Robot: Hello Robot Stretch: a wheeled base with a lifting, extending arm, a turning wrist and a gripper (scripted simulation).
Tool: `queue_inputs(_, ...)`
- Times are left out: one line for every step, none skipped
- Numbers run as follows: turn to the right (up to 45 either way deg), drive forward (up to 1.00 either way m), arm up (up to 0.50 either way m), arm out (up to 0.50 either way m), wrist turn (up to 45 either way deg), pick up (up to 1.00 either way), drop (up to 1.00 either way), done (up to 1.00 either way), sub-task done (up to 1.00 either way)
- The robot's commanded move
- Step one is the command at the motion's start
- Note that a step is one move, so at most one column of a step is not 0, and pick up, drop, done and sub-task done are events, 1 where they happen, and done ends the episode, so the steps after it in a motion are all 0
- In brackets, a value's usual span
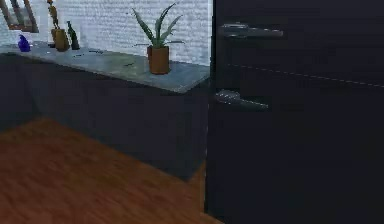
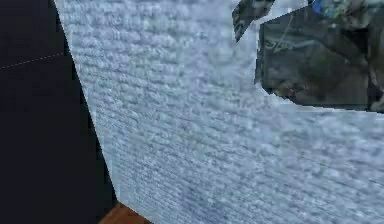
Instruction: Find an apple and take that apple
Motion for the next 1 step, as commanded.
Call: queue_inputs(-45.0, 0.00, 0.00, 0.00, 0.0, 0.00, 0.00, 0.00, 0.00)
